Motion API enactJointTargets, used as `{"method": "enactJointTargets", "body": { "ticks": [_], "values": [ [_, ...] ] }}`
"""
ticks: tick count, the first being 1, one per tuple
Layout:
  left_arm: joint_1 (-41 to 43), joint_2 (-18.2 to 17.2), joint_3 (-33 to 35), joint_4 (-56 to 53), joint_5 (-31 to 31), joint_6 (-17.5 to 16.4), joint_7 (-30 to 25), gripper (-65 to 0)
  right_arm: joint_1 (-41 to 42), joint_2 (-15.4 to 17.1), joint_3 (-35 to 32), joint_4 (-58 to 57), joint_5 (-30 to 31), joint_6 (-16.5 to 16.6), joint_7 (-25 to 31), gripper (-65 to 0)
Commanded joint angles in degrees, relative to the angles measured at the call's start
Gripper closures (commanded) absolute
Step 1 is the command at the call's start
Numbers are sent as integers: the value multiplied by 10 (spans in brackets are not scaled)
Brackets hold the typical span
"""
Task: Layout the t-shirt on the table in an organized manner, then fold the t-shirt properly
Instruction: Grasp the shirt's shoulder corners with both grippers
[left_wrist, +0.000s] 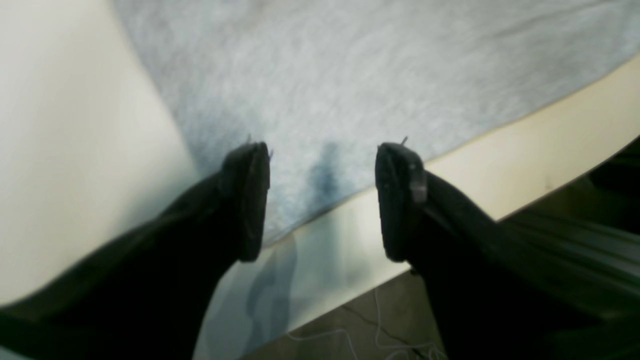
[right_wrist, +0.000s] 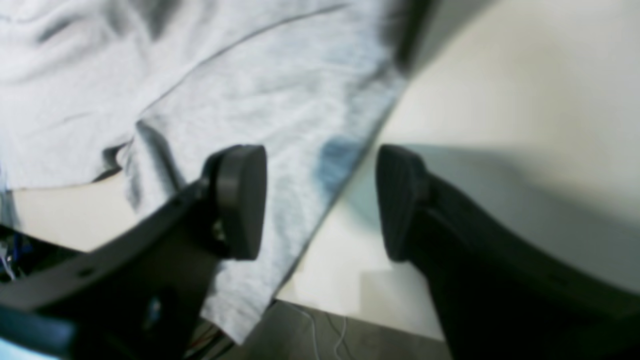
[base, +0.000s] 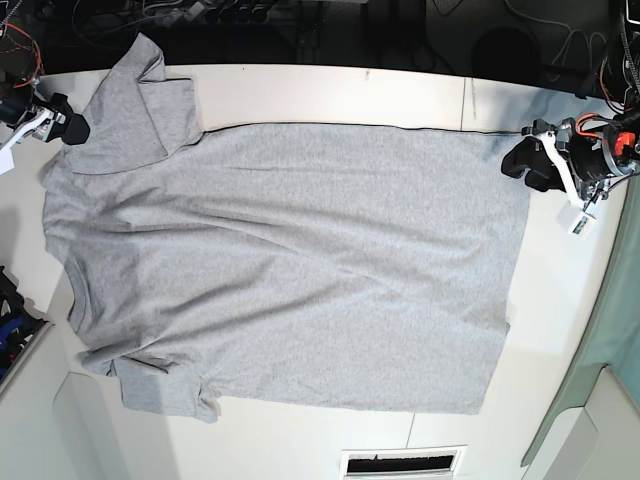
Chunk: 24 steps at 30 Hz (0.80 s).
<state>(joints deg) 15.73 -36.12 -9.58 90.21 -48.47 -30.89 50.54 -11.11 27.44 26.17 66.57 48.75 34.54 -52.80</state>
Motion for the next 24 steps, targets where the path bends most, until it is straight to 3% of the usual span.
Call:
{"method": "enactJointTargets", "body": {
  "ticks": [1,6,18,24],
  "values": [
    [1,-10,-10,7,3,4,-16,-364,-7,0,-3,5,-19,-7,-32,-360],
    [1,-5,-15,-45,39,27,-63,-364,-41,-11,-3,58,-18,-7,-37,-360],
    [-33,37,-16,-172,38,8,-68,-364,-81,-21,-3,122,-17,-7,-37,-360],
    [-33,56,-16,-180,29,-73,-16,-363,-82,-35,-3,122,-11,-7,-40,-359]
  ]
}}
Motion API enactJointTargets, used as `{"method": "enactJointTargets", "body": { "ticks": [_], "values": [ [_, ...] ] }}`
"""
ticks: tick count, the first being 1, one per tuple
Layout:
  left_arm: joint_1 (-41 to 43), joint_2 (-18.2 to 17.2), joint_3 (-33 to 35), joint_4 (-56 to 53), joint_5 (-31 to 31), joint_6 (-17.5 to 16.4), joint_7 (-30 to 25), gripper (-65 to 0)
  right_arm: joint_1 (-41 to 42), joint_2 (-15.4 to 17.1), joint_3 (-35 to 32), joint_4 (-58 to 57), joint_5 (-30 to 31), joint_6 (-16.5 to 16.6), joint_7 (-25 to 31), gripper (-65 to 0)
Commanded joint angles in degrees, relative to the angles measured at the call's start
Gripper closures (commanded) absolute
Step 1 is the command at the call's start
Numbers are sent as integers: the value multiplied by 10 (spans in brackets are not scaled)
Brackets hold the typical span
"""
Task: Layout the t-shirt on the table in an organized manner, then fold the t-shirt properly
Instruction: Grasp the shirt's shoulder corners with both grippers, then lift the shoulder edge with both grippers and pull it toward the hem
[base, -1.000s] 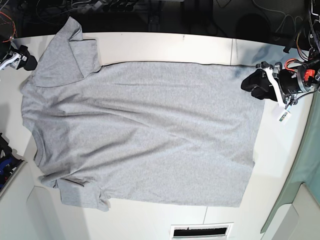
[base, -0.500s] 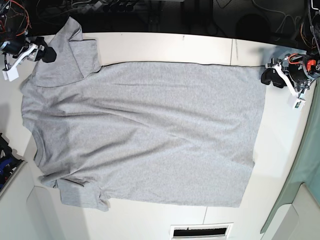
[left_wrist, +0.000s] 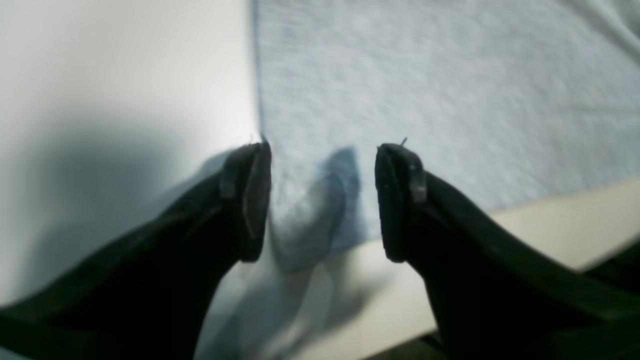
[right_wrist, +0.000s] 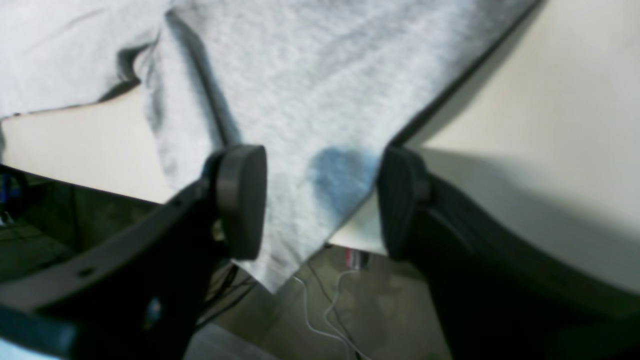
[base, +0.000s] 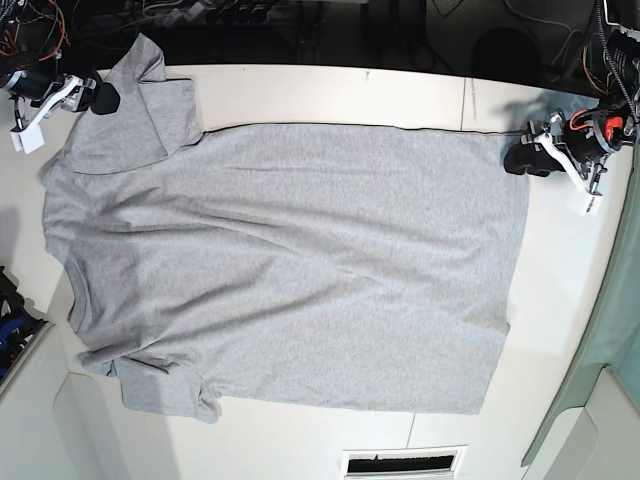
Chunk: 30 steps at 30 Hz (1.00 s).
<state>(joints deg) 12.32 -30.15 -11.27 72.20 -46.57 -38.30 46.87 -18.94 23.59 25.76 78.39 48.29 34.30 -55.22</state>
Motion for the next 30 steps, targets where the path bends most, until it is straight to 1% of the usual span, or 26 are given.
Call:
{"method": "enactJointTargets", "body": {
  "ticks": [1,2,3,4,5,7,8,9,12,14,16,18,23,26,30],
  "values": [
    [2,-2,1,0,4,-7,30,-359,-5,0,1,4,-3,-4,-16,-356],
    [3,-2,1,0,-5,-10,34,-344,-5,-2,1,4,0,-4,-16,-342],
    [4,-2,1,0,-13,-10,34,-306,-6,-3,1,4,1,-5,-16,-313],
    [4,-2,1,0,-17,-10,34,-244,-6,-5,1,4,2,-5,-16,-271],
    [4,-2,1,0,-17,-10,33,-164,-6,-5,1,4,2,-5,-16,-217],
    [4,-2,1,0,-17,-10,32,-7,-6,-4,1,4,2,-5,-16,-81],
    [4,-3,1,0,-17,-10,31,0,-6,-4,1,4,1,-5,-16,-7],
    [4,-5,1,1,-19,-10,31,0,-6,-4,1,4,1,-5,-16,0],
    [4,-24,0,5,-63,-17,36,0,-7,-5,10,7,2,-6,-17,0],
    [5,-45,0,12,-110,-17,60,0,-7,-4,26,14,2,-6,-25,0],
    [13,-68,0,22,-162,-17,86,0,-16,-4,47,28,18,-5,-38,0],
    [30,-84,0,36,-199,-17,98,0,-33,-4,65,48,42,-4,-49,0],
    [50,-100,0,64,-243,-17,100,0,-70,-5,85,99,61,-3,-50,0],
    [50,-104,0,71,-269,-17,114,0,-93,-5,86,136,62,-3,-50,0],
    [50,-104,-10,72,-282,-17,127,0,-123,-5,90,184,64,-3,-50,0]
  ]
}}
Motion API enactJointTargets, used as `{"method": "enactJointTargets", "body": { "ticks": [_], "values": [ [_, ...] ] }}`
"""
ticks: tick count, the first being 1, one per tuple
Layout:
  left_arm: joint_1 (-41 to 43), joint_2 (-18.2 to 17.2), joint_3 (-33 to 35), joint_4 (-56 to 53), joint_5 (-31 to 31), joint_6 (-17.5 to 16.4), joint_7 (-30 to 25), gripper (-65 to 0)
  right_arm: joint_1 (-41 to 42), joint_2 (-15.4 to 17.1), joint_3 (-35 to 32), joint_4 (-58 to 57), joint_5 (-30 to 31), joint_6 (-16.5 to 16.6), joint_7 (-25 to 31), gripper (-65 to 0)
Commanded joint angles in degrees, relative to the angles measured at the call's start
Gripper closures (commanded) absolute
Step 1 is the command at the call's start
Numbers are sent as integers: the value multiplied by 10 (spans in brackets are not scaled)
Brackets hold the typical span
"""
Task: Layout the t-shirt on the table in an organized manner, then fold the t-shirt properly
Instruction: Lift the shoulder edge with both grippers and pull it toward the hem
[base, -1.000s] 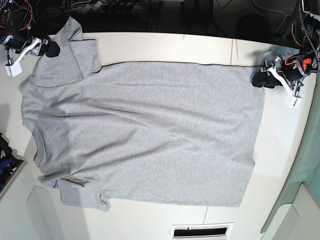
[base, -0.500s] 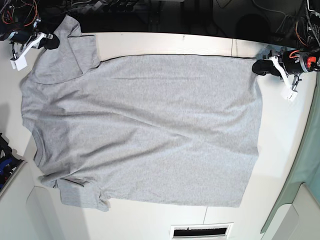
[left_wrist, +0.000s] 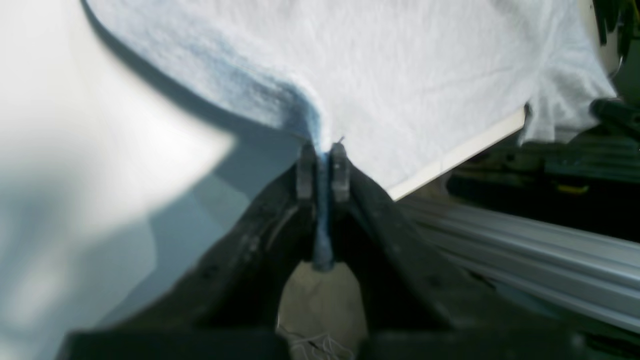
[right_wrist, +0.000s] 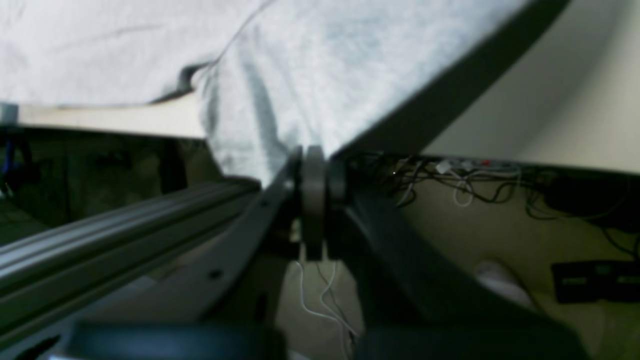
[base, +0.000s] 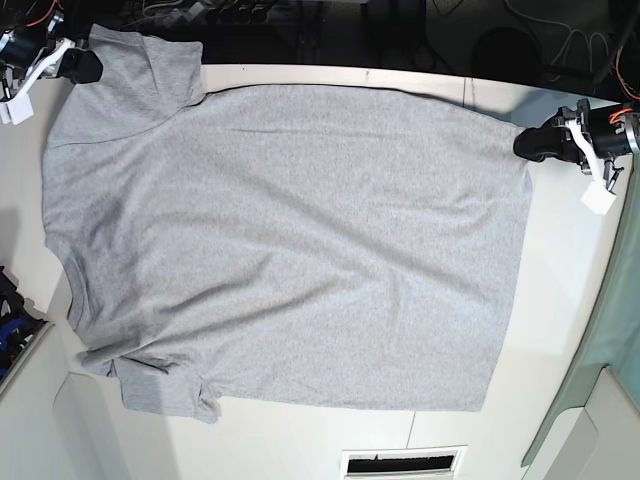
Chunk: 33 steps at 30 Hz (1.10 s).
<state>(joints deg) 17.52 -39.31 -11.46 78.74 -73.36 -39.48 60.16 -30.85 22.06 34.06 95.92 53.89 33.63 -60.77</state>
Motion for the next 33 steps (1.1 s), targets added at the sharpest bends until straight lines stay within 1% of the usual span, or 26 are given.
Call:
{"method": "enactJointTargets", "body": {
  "ticks": [1,5,7,9,12,16,18,20,23,28,33],
  "values": [
    [-2,-12,-14,7,-17,-5,-8,0,-5,9,10,18,8,3,6,0],
    [-2,-11,-45,7,-14,-5,-26,0,0,9,33,37,12,3,23,0],
    [-2,-12,-55,7,-10,-5,-26,0,15,9,41,37,11,3,25,0],
    [-5,-12,-59,7,-3,-5,-40,0,36,9,42,36,9,3,25,0],
    [-6,-9,-59,7,35,-5,-81,0,71,10,41,32,-3,3,25,0],
    [-9,1,-58,7,109,-5,-148,0,113,10,41,9,-10,3,39,0],
    [-20,6,-58,5,138,-5,-164,0,141,10,41,-8,-11,3,40,0],
    [-37,13,-58,0,156,-5,-167,0,171,10,40,-32,-17,3,42,0],
    [-67,24,-58,-24,166,-5,-167,0,218,11,39,-76,-21,9,42,0],
    [-110,30,-57,-92,181,-5,-184,0,279,11,37,-142,-22,9,44,0],
    [-160,33,-40,-156,184,-5,-184,0,351,11,30,-199,-46,9,50,0]
  ]
}}
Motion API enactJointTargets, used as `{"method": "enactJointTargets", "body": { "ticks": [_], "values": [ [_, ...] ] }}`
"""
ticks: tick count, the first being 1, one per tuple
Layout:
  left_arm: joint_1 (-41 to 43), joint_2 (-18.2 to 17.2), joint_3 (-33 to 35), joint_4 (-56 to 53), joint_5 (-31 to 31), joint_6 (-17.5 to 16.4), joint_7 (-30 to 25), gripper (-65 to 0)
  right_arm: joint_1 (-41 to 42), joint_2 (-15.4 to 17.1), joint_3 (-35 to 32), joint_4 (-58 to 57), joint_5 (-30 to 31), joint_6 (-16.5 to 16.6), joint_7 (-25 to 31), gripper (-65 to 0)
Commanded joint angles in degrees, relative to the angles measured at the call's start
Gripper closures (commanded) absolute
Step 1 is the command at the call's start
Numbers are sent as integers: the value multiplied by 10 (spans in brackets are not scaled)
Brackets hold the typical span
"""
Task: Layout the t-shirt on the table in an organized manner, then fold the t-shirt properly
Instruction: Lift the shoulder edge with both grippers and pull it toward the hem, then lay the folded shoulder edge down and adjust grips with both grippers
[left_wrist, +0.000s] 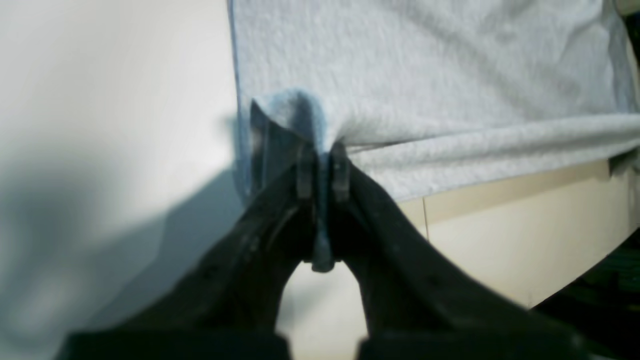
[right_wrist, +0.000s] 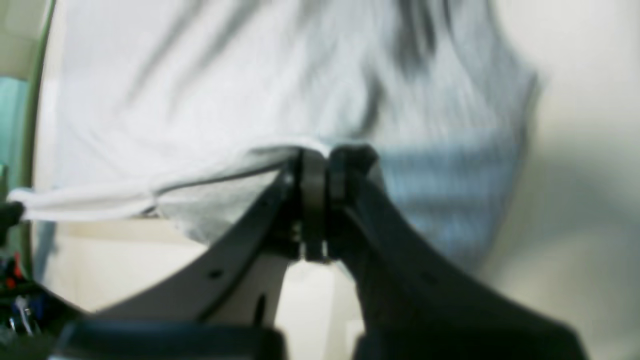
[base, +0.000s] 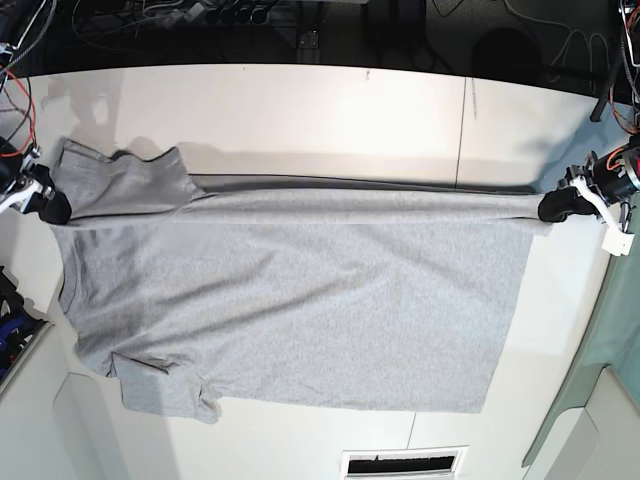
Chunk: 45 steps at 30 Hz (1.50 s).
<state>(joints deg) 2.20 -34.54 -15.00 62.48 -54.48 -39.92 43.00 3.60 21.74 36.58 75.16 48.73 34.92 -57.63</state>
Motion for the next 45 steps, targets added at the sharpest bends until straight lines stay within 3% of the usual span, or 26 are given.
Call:
{"method": "enactJointTargets", "body": {
  "ticks": [1,13,21,23,27,29,35,39,45],
  "values": [
    [-16,-15,1,-3,-3,-1,-13,0,18,14,-1,-2,-2,-4,24,0],
    [-94,-15,68,-27,81,-1,-63,0,109,14,-119,-74,-112,-6,88,0],
    [-120,-15,127,-72,124,10,-127,0,108,14,-128,-81,-160,-13,101,0],
    [-120,-15,127,-79,125,18,-132,-42,101,14,-128,-81,-164,-16,107,0],
    [-120,-15,127,-81,125,18,-124,-192,92,14,-128,-81,-164,-17,109,-303],
    [-120,-15,127,-81,114,18,-105,-262,92,14,-127,-81,-164,-19,109,-368],
    [-120,-17,127,-57,44,-1,-17,-274,92,14,-91,-81,-164,-28,109,-369],
    [-116,-27,126,-30,13,-1,-2,-274,88,17,-12,-81,-161,-28,107,-369],
    [-114,-37,105,-13,-3,-1,4,-292,52,50,57,-81,-139,-33,107,-369]
  ]
}}
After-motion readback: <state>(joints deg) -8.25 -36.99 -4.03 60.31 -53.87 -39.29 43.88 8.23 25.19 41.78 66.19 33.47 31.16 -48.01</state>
